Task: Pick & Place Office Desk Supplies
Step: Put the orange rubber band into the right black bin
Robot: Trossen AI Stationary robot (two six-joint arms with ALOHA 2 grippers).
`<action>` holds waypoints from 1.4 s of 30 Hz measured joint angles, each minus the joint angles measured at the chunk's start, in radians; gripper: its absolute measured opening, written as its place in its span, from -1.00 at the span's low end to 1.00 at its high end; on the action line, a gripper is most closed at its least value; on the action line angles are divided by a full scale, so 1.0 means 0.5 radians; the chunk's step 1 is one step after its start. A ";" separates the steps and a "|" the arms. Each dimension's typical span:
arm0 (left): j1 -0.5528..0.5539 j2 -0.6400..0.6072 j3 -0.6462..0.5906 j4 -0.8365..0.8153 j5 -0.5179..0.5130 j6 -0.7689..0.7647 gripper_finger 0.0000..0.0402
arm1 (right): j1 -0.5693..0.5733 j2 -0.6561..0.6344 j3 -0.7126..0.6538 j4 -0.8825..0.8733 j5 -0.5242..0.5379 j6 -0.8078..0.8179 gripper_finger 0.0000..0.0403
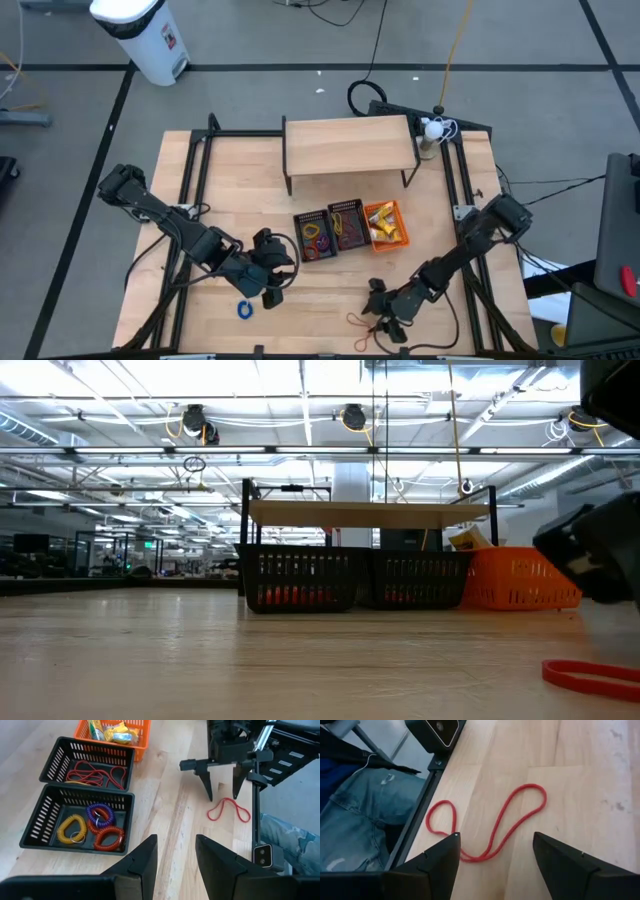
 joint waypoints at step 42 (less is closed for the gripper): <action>-0.001 0.000 0.000 -0.002 0.005 -0.025 -0.33 | -0.002 0.201 0.007 -0.506 0.398 -0.292 -0.12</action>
